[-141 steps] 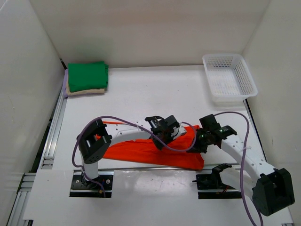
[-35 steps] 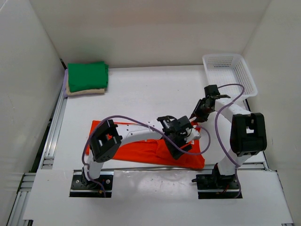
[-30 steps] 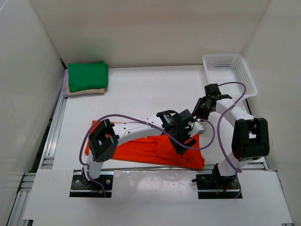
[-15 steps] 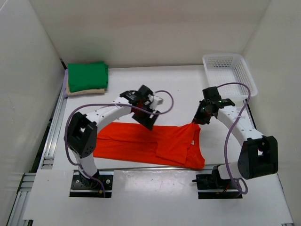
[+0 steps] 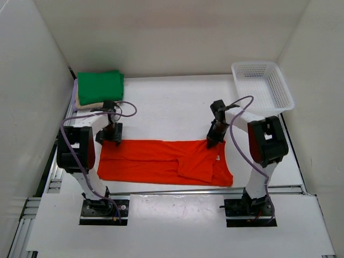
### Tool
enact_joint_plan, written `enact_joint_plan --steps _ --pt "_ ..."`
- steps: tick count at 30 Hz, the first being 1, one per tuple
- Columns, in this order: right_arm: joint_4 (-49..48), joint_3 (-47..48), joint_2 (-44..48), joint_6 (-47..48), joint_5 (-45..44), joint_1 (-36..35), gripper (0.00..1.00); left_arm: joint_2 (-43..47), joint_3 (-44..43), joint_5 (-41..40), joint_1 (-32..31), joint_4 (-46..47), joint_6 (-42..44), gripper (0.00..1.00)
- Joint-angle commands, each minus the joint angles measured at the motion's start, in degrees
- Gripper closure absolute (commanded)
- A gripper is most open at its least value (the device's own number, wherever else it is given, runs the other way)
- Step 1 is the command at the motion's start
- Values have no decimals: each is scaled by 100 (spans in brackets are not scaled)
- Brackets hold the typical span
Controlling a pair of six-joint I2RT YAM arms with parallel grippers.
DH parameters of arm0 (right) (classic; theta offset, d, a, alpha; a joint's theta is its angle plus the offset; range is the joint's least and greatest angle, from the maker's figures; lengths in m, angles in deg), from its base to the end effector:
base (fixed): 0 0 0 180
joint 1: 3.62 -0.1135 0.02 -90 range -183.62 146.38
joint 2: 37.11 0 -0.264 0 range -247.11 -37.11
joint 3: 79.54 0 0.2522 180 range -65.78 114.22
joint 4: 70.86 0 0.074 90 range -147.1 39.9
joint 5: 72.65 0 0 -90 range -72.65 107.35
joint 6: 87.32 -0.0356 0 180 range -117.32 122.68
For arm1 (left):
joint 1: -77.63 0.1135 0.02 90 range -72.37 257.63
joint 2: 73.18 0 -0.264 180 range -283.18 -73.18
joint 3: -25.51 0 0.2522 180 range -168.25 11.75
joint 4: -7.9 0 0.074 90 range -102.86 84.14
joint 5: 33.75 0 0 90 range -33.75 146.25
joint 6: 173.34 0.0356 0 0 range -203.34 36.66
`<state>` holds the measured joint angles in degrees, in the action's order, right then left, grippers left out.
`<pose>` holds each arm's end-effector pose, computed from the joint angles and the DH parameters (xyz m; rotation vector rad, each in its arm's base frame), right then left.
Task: Fold and stack the t-shirts
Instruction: Rotate the tshirt 90 degrees
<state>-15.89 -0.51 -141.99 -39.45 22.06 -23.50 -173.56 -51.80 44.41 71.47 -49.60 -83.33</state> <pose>0.3114 0.1157 0.1506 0.5763 2.9826 0.2327 0.3164 -0.0268 0.1670 0.1337 2.9496 0.2926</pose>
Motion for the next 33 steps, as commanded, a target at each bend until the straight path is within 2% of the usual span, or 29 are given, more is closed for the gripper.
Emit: enact_joint_plan --steps 1,3,4,6,7,9,11,12,14,16,18,21,25,26,28,33 --pt "-52 598 -752 -50 -356 37 93 326 289 -328 570 147 -1 22" --pt "158 1169 -1207 -50 -462 98 93 265 404 -328 781 209 -1 22" --pt "281 1998 -1402 -50 -532 98 93 264 474 -267 974 209 -1 22" --pt "790 3064 -2113 -50 -655 98 93 264 527 -205 1168 209 -1 22" --pt "975 4323 -2376 -50 -725 98 93 343 528 -144 1360 209 -1 22" --pt "1388 5578 -3106 -50 -787 98 93 518 528 39 1529 209 -1 22" --pt "1390 6676 -3441 -50 -787 98 93 677 528 190 1652 147 -1 22" --pt "1129 6752 -3443 -50 -709 98 93 825 528 373 1705 8 -1 22" --pt "706 6534 -3111 133 -359 98 93 975 528 602 1705 -125 -1 22" --pt "309 5815 -2724 336 -173 98 91 1186 528 753 1705 -195 -1 22" --pt "186 5235 -2004 652 -443 -86 91 1301 457 814 1705 -248 -1 22" --pt "-147 3394 -758 794 -831 -559 91 1433 343 814 1758 -248 -1 22" --pt "-307 2080 -52 461 -639 -833 92 1433 230 683 1819 -248 -1 22" --pt "-368 1564 11 225 -577 -903 92 1433 229 683 1889 -248 -1 22" --pt "-438 1191 11 56 -524 -904 92 1486 229 612 1951 -248 -1 22" --pt "-202 1109 -934 -322 -524 -624 94 1767 229 446 2171 -248 -1 19"
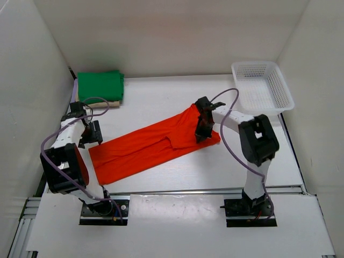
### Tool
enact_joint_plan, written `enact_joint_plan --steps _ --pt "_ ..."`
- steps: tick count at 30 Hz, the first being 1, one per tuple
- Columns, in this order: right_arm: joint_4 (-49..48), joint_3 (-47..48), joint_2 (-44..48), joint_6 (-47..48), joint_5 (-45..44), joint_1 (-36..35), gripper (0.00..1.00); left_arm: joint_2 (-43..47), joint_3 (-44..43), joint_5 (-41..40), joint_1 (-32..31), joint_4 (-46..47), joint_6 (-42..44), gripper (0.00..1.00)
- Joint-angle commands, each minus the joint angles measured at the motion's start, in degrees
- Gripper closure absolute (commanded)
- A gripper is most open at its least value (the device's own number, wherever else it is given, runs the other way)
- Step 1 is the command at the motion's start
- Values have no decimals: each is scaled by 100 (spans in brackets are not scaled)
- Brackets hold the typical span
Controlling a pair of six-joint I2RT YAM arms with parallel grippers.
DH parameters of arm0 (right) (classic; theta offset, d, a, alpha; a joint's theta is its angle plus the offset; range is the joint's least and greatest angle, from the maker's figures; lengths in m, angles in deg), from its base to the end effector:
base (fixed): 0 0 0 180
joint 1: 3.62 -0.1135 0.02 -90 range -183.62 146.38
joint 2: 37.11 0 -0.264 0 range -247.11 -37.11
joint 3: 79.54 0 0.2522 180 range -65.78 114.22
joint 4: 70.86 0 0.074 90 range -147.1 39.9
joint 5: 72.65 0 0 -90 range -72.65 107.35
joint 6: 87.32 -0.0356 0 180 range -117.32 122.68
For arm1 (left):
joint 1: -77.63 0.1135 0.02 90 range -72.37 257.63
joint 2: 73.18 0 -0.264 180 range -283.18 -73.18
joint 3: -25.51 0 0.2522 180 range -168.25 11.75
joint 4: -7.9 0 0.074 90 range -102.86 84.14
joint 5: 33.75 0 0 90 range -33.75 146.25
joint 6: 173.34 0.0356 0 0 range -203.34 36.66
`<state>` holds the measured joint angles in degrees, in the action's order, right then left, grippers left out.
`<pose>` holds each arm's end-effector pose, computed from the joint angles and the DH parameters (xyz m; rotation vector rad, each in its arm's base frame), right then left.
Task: Fold and stack the t-shirts
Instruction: Rotate the tshirt 90 degrees
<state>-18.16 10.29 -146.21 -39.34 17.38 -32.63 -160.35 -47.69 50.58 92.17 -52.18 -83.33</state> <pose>0.3309 0.1835 0.1755 0.3255 2.8554 0.2655 0.2719 0.0741 0.2111 -0.3829 2.8463 0.1920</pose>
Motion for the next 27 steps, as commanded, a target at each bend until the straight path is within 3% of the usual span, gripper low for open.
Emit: enact_joint_plan --steps 1,2,3,4,8,9,10,11,13,15,17,19,20,24,27 --pt "148 300 -716 -333 -56 387 95 508 -182 -241 171 10 -1 18" --pt "254 538 -918 -333 -56 484 95 613 -121 -320 171 10 -1 16" --pt "376 853 -1355 -333 -134 659 95 675 -120 -320 232 10 -1 0" --pt "682 1257 -1603 -333 -248 730 95 737 -68 -390 233 10 -1 0" --pt "1151 4654 -3140 -157 -557 959 95 939 -6 -444 233 10 -1 0" --pt "1151 6307 -3840 -157 -557 1107 95 939 -6 -391 233 10 -1 0" --pt "855 6793 -4073 -375 -383 1178 95 939 -58 -286 233 10 -1 0" --pt "-348 6868 -4154 -577 263 1240 95 939 -137 -216 233 10 -1 0" --pt "-1856 5970 -3822 -1061 707 1302 93 860 -269 -84 233 10 -1 0" --pt "-2757 6006 -3541 -1020 832 1302 87 807 -550 -83 233 -43 -1 0" --pt "-2621 6340 -3121 -318 945 1171 77 807 -840 -13 233 -43 -1 0" --pt "-2295 5869 -2506 374 946 1082 68 1000 -1042 128 233 -43 -1 0" --pt "-2190 5484 -1719 527 946 1004 67 1088 -1043 189 233 -43 -1 0" --pt "-2136 2457 412 1055 561 749 57 1694 -1105 85 286 -166 -1 0" --pt "-2084 1186 1801 1108 216 529 45 2326 -789 -258 286 -280 -1 0"
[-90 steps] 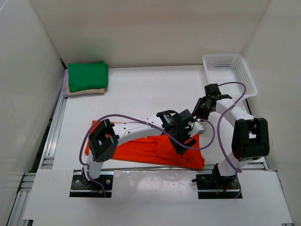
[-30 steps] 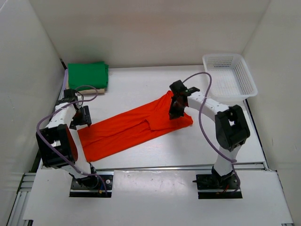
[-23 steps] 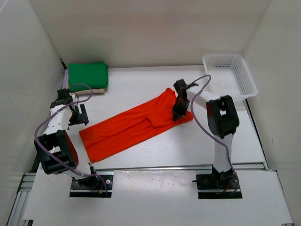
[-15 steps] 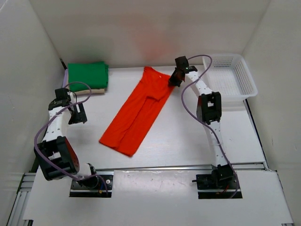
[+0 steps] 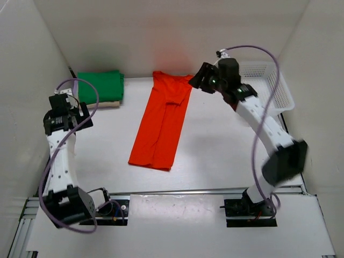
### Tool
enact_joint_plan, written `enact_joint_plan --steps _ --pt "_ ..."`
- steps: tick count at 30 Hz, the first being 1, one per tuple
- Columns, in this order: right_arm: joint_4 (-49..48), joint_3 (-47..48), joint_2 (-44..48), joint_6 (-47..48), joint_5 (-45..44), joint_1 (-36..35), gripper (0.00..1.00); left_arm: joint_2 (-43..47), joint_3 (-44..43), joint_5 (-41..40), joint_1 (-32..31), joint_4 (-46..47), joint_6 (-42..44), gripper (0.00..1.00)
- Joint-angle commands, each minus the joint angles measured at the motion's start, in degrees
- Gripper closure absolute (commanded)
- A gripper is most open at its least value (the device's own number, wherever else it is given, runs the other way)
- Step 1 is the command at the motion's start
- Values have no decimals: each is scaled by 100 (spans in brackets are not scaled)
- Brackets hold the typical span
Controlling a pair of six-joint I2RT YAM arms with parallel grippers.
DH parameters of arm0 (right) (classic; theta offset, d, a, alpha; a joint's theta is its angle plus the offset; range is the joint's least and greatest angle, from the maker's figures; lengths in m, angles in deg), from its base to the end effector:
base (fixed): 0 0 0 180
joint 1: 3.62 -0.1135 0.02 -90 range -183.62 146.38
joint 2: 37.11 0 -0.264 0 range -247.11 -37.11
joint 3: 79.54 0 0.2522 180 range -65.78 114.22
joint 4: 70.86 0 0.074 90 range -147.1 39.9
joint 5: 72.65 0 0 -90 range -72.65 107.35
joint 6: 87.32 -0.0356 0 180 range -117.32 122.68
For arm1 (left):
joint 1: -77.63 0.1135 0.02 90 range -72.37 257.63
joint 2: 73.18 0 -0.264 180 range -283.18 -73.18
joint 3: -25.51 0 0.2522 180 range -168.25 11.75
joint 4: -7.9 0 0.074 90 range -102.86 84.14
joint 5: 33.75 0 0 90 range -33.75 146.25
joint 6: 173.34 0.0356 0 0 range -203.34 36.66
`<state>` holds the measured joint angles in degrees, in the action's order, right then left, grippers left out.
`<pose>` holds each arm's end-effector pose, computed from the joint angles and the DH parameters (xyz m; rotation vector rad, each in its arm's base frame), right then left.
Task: Fold and stack the t-shirts
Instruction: Rotate the tshirt 90 degrees
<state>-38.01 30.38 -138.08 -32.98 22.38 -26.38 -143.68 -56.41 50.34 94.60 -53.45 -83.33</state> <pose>0.3856 0.1651 0.3676 0.1732 2.0570 0.7343 0.2376 0.0763 0.3286 -0.4073 2.4189 0.2572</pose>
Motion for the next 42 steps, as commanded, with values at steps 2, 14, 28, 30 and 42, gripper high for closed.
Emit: enact_joint_plan --steps 2,14,28,30,42 --pt "-99 -1948 1797 350 -337 -246 39 1186 311 -463 43 -206 -1 0" --pt "-844 -5255 3005 -2356 -73 -2170 34 2875 181 344 43 -1163 -1 0" --pt "163 -4221 913 -4291 -1100 -3357 34 4096 -514 20 43 -2851 -1 0" --pt "367 -4053 703 -4291 -1162 -3357 34 4184 -584 90 -10 -3070 -1 0" --pt "25 -3946 -135 -4739 -820 -3542 78 4422 -224 257 -10 -3414 -1 0"
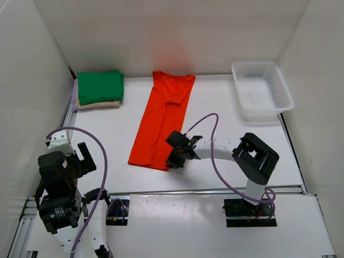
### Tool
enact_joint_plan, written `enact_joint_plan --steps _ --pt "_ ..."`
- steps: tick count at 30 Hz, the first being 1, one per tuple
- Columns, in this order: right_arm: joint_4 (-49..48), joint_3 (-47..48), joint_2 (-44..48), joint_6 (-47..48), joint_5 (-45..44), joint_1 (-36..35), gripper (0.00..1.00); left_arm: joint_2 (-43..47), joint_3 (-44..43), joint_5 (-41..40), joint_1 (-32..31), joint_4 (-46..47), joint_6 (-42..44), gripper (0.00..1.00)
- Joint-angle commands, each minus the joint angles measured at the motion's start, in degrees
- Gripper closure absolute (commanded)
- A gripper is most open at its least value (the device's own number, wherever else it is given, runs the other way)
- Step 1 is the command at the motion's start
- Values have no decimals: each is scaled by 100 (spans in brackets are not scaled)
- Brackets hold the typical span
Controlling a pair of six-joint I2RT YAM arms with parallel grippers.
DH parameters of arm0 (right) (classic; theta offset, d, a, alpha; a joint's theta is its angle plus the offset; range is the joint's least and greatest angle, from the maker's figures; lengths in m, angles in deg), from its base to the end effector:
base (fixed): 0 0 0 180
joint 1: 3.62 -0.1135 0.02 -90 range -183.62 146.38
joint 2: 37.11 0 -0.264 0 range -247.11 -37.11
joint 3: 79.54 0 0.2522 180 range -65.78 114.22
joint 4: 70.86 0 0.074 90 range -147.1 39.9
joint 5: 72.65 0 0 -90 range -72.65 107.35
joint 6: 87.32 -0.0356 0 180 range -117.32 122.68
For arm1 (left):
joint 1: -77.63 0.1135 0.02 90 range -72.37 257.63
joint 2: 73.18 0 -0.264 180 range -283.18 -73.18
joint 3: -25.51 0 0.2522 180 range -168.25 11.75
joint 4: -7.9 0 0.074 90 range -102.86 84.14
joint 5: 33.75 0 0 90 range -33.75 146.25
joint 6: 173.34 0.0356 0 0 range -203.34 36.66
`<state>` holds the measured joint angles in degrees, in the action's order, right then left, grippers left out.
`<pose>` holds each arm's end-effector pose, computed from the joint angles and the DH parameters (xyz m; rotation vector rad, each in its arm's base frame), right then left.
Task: Fold and stack the t-shirts
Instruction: Rotate the tshirt 90 degrees
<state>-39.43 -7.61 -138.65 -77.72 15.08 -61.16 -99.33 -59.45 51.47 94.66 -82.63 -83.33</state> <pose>0.1864 0.2905 0.1517 0.5789 2.7896 0.6665 0.0056 0.0048 0.3880 -0.3647 2.1022 0.2642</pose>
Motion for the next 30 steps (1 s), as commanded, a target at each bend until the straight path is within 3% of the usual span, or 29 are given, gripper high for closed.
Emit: enact_joint_plan --steps 1,3,8,11,14,15,17,18,21,23,26,30 --pt "88 -253 106 -266 -90 -65 85 -13 80 144 -16 -497 -1 0" --pt "87 -595 353 -266 -143 -65 100 -170 80 459 -16 -497 -1 0" --pt "272 -1570 1653 217 -442 -65 100 -863 133 2028 -16 -497 -1 4" --pt "333 -2230 2374 551 -494 -65 100 -1847 -104 2725 -16 -444 -1 9" --pt "333 -2687 3058 745 -494 -65 87 -3530 -569 3078 -217 -392 -1 7" --pt "333 -2767 3174 823 -494 -65 74 -3824 -631 2940 -767 -304 -1 7" --pt "333 -2898 3385 903 -494 -65 64 -4247 -300 2127 -1655 -6 -1 6" --pt "386 -2899 3551 973 -494 -65 57 -4545 -98 1860 -2617 352 -1 6" --pt "439 -2961 3738 1026 -547 -65 52 -5020 632 1348 -4307 1082 -1 0" --pt "492 -2961 3790 1026 -469 -65 50 -5232 949 1496 -4734 1409 -1 0" --pt "492 -2961 3729 1026 -258 -65 49 -5619 1265 1813 -4815 1900 -1 0" --pt "439 -2768 3527 1175 -117 -12 49 -6234 1319 2489 -4595 2052 -1 13"
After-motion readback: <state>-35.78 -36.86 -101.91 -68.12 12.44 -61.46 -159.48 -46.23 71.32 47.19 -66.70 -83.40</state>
